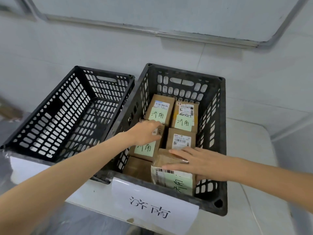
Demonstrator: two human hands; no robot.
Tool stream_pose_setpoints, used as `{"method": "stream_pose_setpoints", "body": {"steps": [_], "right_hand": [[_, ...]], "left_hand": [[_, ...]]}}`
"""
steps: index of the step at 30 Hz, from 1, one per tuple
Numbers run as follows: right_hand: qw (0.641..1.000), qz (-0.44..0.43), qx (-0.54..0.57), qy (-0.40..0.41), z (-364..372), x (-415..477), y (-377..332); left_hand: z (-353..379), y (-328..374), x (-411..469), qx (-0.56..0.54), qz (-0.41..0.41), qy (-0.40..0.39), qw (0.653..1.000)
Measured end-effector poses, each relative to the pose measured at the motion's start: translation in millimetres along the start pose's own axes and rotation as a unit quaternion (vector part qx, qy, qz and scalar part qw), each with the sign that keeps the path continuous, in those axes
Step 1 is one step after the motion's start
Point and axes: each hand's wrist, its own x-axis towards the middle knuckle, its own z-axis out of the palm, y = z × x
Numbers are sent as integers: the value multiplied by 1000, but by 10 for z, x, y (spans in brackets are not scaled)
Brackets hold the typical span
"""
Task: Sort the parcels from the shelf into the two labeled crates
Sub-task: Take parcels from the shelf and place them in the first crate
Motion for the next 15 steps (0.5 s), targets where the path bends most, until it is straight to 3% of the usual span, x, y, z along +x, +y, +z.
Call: {"method": "stream_pose_setpoints", "body": {"steps": [6,9,12,15], "right_hand": [[1000,-29,-5,10,72,8,37],[999,-25,22,-4,66,7,49],[987,20,148,-60,0,-1,85],[940,69,307,-135,-119,7,113]], "left_hand": [[298,181,277,196,130,-90,968],[422,222,389,245,169,-114,948],[416,204,479,228,169,-132,950],[406,186,527,187,149,-156,958]]}}
